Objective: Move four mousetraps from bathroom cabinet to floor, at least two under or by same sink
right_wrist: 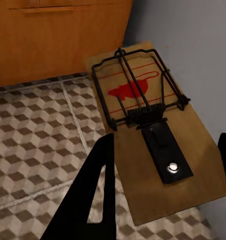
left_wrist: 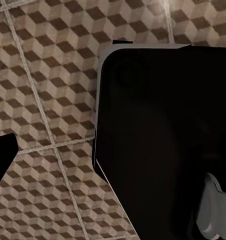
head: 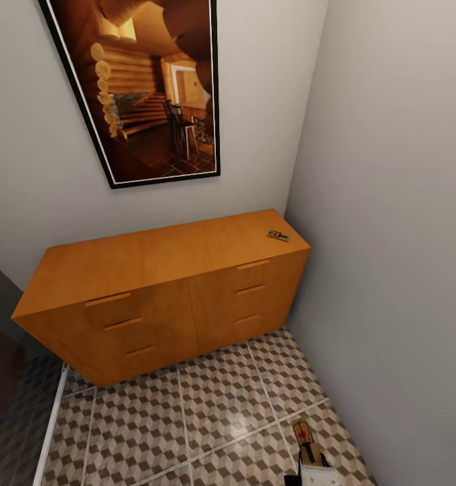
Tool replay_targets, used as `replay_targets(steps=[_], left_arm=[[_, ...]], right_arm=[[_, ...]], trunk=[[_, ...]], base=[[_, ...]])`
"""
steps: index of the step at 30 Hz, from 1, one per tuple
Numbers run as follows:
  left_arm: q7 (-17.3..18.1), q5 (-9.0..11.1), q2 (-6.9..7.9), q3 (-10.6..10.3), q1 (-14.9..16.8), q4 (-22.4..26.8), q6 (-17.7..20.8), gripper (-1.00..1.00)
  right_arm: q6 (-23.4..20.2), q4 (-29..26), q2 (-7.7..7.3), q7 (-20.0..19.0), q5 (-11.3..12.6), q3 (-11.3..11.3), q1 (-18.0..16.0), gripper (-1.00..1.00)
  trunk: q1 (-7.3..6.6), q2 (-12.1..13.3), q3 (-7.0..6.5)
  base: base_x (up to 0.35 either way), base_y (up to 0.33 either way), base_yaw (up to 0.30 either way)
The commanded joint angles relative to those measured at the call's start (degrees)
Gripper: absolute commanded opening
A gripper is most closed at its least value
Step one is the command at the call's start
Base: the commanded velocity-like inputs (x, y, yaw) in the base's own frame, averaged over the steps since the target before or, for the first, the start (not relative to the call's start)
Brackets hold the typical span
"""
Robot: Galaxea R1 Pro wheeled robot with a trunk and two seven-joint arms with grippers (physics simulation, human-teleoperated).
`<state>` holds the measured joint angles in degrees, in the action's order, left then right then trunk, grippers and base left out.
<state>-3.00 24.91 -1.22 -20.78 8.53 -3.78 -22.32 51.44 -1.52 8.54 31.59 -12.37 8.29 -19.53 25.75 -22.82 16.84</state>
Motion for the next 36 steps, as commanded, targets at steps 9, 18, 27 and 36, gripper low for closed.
replay_targets(steps=[9,18,27,36], left_arm=[[-0.16,0.23,-0.01,-0.49,0.09,-0.24,-0.35,1.00],[0.11,1.25,0.36,-1.05,-0.90,-1.24,-1.33,1.00],[0.03,3.19,1.23,-1.03,-1.97,-0.80,-2.35,1.00],[0.01,3.13,1.56,-1.00,-2.01,2.10,-2.43,1.00]], right_arm=[[1.38,0.41,-0.31,-17.90,0.68,0.94,0.02,-1.00],[1.89,0.72,0.36,-18.27,7.86,0.05,0.02,-1.00],[1.80,0.41,-0.86,-18.58,8.05,0.21,0.02,-1.00],[1.82,0.38,-1.76,-18.79,8.07,0.23,0.02,-1.00]], trunk=[[0.03,-0.10,0.10],[0.03,-0.10,0.10],[0.03,-0.10,0.10],[0.03,-0.10,0.10]], base=[[0.000,0.000,0.000],[0.000,0.000,0.000],[0.000,0.000,0.000],[0.000,0.000,0.000]])
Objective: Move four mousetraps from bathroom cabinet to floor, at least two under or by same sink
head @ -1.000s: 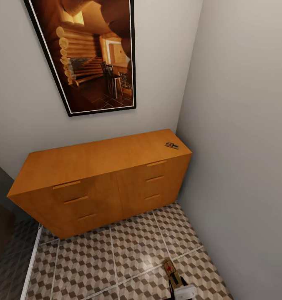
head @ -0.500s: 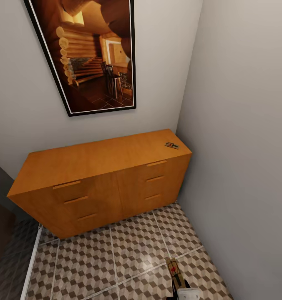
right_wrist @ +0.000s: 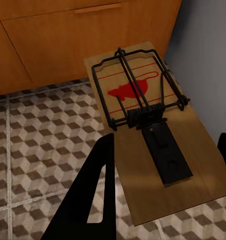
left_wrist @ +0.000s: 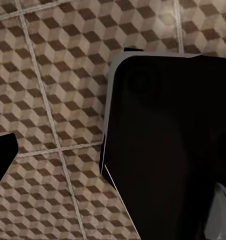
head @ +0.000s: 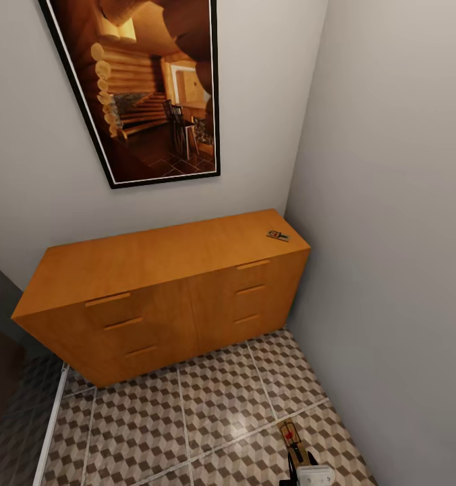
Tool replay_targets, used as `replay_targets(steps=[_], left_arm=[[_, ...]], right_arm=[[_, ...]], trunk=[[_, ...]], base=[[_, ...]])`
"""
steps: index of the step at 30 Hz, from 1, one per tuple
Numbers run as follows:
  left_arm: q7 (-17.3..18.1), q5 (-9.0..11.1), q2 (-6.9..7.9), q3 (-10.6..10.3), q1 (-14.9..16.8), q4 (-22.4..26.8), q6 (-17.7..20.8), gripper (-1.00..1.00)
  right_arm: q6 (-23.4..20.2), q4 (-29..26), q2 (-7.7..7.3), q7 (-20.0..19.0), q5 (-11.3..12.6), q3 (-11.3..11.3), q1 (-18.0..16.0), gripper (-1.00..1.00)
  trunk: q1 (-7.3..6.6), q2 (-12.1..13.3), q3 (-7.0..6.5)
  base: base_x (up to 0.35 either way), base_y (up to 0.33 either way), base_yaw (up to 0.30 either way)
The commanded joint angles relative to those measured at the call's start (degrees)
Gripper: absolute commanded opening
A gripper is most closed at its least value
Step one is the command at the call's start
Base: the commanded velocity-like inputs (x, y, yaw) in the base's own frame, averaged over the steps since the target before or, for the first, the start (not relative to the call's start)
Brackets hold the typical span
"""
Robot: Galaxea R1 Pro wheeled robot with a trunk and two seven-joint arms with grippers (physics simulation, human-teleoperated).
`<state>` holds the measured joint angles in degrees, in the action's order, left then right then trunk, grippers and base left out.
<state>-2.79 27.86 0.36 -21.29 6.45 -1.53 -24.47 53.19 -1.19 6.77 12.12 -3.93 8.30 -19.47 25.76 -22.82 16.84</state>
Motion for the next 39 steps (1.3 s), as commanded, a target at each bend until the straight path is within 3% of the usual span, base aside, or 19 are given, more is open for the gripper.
replay_targets(steps=[1,19,30,39], left_arm=[[-0.19,0.18,-0.02,-0.49,0.06,0.17,-0.30,1.00],[-0.11,0.09,-0.16,-0.59,0.05,3.90,-0.29,1.00],[-0.08,0.09,-0.19,-0.61,0.05,3.90,-0.23,1.00],[-0.02,0.09,-0.19,-0.64,0.05,3.90,-0.23,1.00]], right_arm=[[0.07,0.05,0.01,0.66,-0.38,0.23,-0.05,-1.00],[0.15,0.09,0.52,0.63,-0.38,0.26,-0.05,-1.00],[0.24,0.09,0.55,0.63,-0.36,0.23,-0.05,-1.00],[0.25,0.12,0.54,0.63,-0.37,0.23,-0.05,-1.00]], trunk=[[0.03,-0.10,0.09],[0.03,-0.10,0.08],[0.03,-0.10,-0.44],[0.03,-0.10,-0.95]], base=[[0.000,0.000,0.000],[0.000,0.021,-0.007],[0.000,0.256,-0.196],[0.000,0.052,-0.221]])
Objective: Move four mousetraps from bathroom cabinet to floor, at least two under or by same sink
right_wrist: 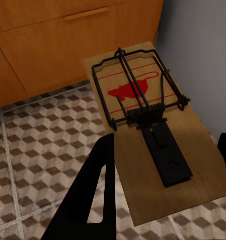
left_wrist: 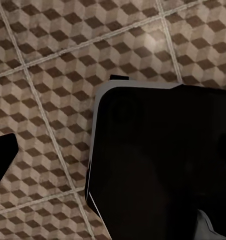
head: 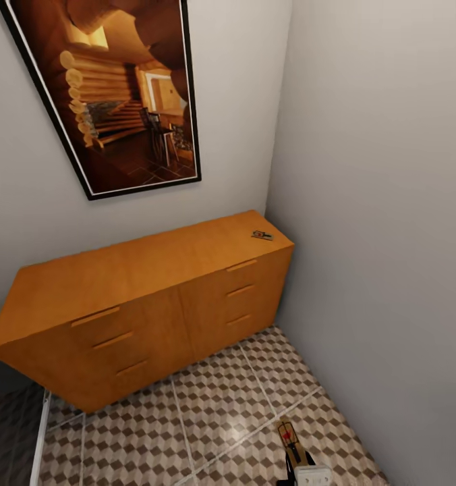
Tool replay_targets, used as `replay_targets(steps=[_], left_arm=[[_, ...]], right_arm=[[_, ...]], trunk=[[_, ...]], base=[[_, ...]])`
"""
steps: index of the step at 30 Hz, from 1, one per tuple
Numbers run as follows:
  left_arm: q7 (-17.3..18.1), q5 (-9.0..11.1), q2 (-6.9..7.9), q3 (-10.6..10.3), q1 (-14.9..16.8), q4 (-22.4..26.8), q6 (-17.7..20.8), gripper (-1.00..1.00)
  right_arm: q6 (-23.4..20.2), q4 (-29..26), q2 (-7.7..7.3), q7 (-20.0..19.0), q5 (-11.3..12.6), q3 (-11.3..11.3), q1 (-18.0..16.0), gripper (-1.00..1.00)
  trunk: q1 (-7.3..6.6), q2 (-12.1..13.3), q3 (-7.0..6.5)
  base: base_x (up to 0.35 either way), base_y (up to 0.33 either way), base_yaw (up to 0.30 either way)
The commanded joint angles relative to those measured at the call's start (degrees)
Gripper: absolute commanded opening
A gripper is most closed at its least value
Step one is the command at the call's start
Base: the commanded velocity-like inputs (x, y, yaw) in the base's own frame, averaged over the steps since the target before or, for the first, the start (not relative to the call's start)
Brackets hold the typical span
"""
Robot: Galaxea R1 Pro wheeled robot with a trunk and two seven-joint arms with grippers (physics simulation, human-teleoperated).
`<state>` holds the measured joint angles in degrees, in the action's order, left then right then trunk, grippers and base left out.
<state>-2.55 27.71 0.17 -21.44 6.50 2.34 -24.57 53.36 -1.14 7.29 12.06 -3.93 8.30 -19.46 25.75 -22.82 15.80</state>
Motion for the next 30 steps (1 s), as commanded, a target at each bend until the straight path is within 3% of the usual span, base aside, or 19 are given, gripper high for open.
replay_targets(steps=[1,17,30], left_arm=[[-0.27,0.24,0.01,-0.51,0.01,0.04,-0.13,1.00],[-0.27,0.15,-0.02,-0.53,0.01,0.04,-0.13,1.00],[-0.27,0.15,-0.08,-0.56,0.01,0.03,-0.07,1.00]], right_arm=[[0.08,0.07,0.01,0.68,-0.37,0.23,-0.06,-1.00],[0.16,0.07,0.00,0.68,-0.36,0.23,-0.06,-1.00],[0.22,0.07,0.00,0.68,-0.37,0.23,-0.06,-1.00]], trunk=[[0.03,-0.10,0.04],[0.03,-0.10,-0.83],[0.03,-0.10,-1.52]], base=[[0.000,0.003,-0.221],[0.175,0.117,-0.221],[0.187,0.016,-0.218]])
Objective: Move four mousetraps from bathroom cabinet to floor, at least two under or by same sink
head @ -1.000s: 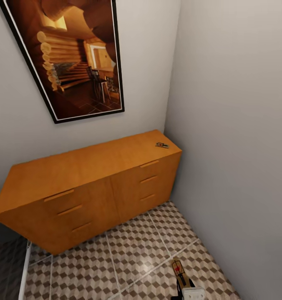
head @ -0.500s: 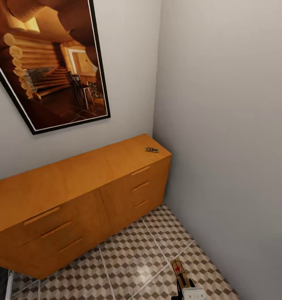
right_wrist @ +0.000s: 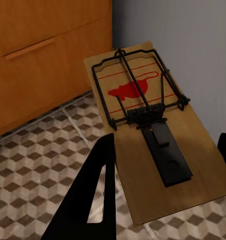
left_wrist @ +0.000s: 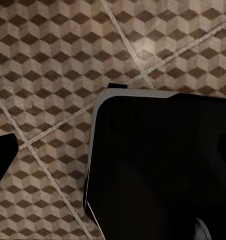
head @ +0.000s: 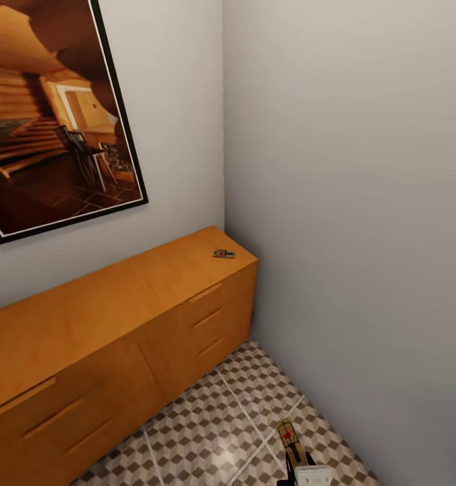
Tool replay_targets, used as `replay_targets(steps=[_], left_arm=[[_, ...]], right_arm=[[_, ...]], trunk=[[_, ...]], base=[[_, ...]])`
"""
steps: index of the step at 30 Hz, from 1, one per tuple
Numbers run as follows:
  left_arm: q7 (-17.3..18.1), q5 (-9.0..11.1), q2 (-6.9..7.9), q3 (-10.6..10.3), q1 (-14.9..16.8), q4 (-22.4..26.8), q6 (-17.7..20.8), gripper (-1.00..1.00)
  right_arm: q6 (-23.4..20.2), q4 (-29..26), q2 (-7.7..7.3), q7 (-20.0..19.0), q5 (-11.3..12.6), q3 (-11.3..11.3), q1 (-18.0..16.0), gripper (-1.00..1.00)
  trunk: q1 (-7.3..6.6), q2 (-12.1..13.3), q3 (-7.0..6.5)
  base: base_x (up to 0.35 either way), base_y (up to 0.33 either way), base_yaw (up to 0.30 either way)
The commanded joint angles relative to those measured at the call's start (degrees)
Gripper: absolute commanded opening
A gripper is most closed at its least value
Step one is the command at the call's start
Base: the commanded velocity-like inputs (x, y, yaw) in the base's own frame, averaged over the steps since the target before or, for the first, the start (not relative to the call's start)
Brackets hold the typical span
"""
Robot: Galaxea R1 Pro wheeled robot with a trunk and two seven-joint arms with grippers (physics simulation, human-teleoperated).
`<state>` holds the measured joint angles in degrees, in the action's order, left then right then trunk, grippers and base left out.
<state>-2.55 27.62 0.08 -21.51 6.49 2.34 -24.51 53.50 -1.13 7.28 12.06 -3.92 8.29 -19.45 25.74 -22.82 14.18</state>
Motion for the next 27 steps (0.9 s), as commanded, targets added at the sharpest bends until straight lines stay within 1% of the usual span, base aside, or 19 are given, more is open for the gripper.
replay_targets(steps=[1,17,27], left_arm=[[-0.27,0.24,0.01,-0.48,0.01,0.03,-0.12,1.00],[-0.18,0.24,0.01,-0.54,0.01,0.03,-0.09,1.00],[-0.18,0.24,0.14,-0.55,0.01,0.03,-0.15,1.00]], right_arm=[[0.09,0.07,0.02,0.68,-0.36,0.23,-0.06,-1.00],[0.03,0.07,0.02,0.60,-0.39,0.23,-0.06,-1.00],[0.03,0.08,0.02,0.60,-0.38,0.23,-0.06,-1.00]], trunk=[[0.04,-0.10,0.04],[0.04,-0.10,-0.81],[0.04,-0.10,-1.34]], base=[[0.125,0.000,-0.205],[0.104,0.001,-0.188],[0.150,0.112,-0.170]])
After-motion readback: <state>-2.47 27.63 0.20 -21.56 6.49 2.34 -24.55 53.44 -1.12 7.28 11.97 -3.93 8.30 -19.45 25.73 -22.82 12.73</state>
